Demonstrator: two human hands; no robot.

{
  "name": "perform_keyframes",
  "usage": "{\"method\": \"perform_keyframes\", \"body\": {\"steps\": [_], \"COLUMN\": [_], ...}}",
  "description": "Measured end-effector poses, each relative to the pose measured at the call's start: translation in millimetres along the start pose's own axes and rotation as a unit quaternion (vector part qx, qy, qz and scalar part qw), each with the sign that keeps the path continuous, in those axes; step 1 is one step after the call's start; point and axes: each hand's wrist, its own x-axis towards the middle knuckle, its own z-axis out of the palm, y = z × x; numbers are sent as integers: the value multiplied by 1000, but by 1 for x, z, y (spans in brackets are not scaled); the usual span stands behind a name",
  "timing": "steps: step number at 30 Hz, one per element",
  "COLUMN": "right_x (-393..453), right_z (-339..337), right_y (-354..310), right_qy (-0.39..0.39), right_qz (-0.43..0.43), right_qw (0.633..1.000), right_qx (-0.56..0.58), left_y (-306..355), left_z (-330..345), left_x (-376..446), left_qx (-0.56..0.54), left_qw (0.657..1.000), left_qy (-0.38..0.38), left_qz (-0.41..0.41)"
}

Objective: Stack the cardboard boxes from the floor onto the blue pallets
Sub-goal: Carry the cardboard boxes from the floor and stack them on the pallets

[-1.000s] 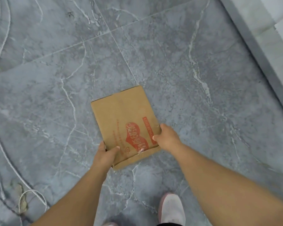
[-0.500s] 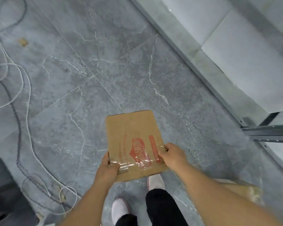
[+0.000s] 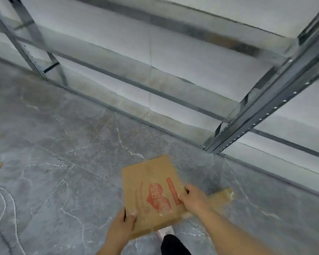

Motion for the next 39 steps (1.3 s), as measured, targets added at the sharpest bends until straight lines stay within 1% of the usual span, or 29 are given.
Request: {"method": "perform_keyframes", "body": {"steps": [4, 7, 11, 16, 20, 24, 30, 33, 36, 39], "right_x": [-66, -104, -140, -168, -190, -216, -250, -260, -264, -260], "right_z": [-34, -58, -83, -115, -146, -184, -224, -239, -244, -251], "right_y": [38, 67, 114, 182, 256, 340, 464, 513, 552, 586], "right_qy": [35, 73, 102, 144, 173, 216, 271, 291, 312, 330], "right_qz": [54, 76, 113, 144, 181, 213, 249, 264, 288, 300], "right_qw": [994, 985, 972, 954, 929, 893, 844, 828, 802, 783], "right_qx": [93, 135, 181, 222, 274, 332, 391, 400, 419, 434], "left_y": [33, 58, 90, 131, 158, 186, 212, 222, 232, 246], "left_z": [16, 38, 80, 148, 227, 325, 462, 518, 562, 604], "left_x": [-48, -73, -92, -112, -140, -175, -231, -253, -271, -284], "left_qx": [32, 52, 84, 134, 199, 258, 370, 411, 445, 458], "left_qw": [998, 994, 986, 969, 950, 919, 852, 818, 789, 771], "left_qy": [-46, -77, -114, -152, -174, -207, -243, -268, -288, -294], "left_qz": [22, 51, 87, 142, 166, 212, 279, 298, 311, 330]}}
